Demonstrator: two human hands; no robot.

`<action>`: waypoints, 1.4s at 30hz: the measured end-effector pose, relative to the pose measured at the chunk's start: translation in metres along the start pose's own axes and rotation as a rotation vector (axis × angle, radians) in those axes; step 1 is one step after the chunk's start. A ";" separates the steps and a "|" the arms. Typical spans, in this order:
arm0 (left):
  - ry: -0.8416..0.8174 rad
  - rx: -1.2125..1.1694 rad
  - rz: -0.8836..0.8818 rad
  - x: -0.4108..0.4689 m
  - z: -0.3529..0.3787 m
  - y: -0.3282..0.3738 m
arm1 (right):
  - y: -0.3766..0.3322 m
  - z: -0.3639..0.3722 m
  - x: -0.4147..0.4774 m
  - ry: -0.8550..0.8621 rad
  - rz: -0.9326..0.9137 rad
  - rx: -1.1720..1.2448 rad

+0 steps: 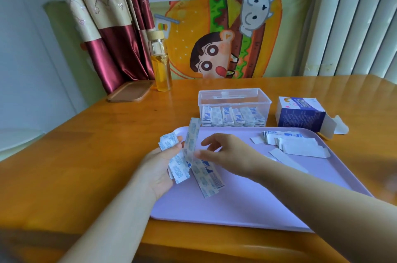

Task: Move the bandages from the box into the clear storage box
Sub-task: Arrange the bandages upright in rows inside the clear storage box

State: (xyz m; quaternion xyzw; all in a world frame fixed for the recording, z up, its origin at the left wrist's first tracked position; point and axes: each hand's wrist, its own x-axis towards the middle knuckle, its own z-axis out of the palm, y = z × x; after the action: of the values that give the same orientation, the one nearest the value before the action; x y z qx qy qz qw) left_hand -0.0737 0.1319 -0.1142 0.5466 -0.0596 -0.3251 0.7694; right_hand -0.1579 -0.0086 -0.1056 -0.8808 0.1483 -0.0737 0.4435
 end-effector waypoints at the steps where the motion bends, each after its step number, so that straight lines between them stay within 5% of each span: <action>1: -0.017 0.003 0.004 -0.001 0.001 0.000 | -0.003 0.003 0.001 -0.007 -0.013 0.124; 7: -0.024 0.015 0.081 -0.004 0.001 0.001 | -0.009 -0.008 0.008 0.191 0.006 0.273; 11: 0.062 -0.055 0.140 -0.001 -0.011 0.008 | -0.008 -0.013 -0.001 -0.083 0.076 -0.136; 15: 0.107 -0.016 0.116 0.000 -0.013 0.006 | -0.015 0.009 -0.006 -0.138 -0.002 -0.535; 19: 0.113 -0.019 0.095 -0.001 -0.010 0.002 | -0.022 0.013 0.001 -0.249 0.014 -0.669; 26: 0.082 0.030 0.087 -0.004 -0.009 0.002 | -0.016 0.005 0.010 -0.268 0.068 -0.500; 33: 0.000 0.261 -0.003 -0.003 -0.006 -0.006 | 0.008 -0.049 0.005 -0.051 0.165 -0.226; 36: 0.106 0.360 0.044 -0.001 -0.004 -0.004 | 0.009 -0.059 0.005 -0.007 0.130 -0.207; 39: 0.164 0.123 0.115 0.002 0.000 0.007 | 0.006 -0.055 0.003 -0.035 0.074 -0.021; 42: 0.072 -0.157 -0.071 -0.002 0.009 0.008 | 0.003 -0.038 0.001 -0.070 -0.004 0.198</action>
State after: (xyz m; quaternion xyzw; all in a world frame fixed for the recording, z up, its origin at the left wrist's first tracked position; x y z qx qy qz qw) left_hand -0.0760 0.1277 -0.1035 0.4977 0.0132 -0.3359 0.7996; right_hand -0.1675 -0.0396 -0.0849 -0.8351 0.1229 -0.0583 0.5331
